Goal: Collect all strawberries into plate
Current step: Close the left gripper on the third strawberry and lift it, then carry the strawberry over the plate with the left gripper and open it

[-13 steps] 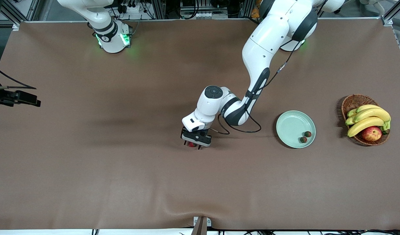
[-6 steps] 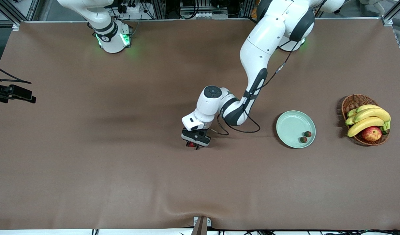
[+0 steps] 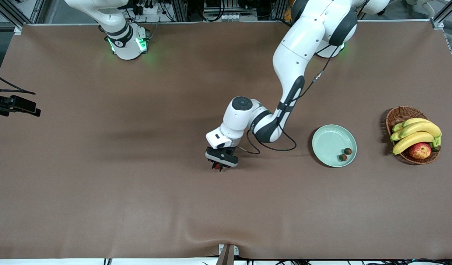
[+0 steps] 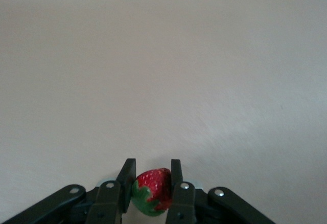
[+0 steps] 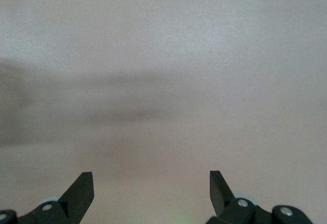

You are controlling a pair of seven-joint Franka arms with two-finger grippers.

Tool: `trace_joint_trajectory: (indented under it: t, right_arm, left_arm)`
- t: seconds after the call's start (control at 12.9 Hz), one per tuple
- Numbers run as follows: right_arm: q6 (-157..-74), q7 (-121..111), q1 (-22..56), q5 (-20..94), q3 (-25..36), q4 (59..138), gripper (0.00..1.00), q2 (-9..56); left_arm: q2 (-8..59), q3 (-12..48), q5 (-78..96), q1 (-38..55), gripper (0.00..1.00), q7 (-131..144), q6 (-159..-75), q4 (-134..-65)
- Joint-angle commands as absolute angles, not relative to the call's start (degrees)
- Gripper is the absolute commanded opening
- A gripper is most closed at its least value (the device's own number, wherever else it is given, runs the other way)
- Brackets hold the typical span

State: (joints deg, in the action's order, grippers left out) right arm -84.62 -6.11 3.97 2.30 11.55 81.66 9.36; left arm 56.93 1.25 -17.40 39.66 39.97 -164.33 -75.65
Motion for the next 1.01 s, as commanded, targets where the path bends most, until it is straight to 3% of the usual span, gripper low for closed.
trace_joint_trajectory:
  t: [0.0,0.31,0.54,0.93]
  right_arm:
    - [-84.4,-6.2,3.3,1.4,10.7,82.1,1.00,7.6]
    - [-79.1,-3.0,3.3,2.5,10.5,82.4,1.00,7.1]
    - [-77.9,-1.0,3.7,3.3,10.5,83.4,1.00,7.2]
    - [-77.7,0.3,3.4,4.1,10.5,83.5,1.00,7.6]
  left_arm:
    - [44.9,1.3,-17.7,35.8,0.00,37.7,-164.6,-90.2]
    - [31.7,1.4,-17.6,28.1,0.00,32.0,-164.2,-108.1]
    - [26.2,1.5,-17.7,20.9,0.00,29.1,-163.0,-117.0]
    - [21.6,1.7,-17.5,16.0,0.00,25.6,-141.0,-117.6]
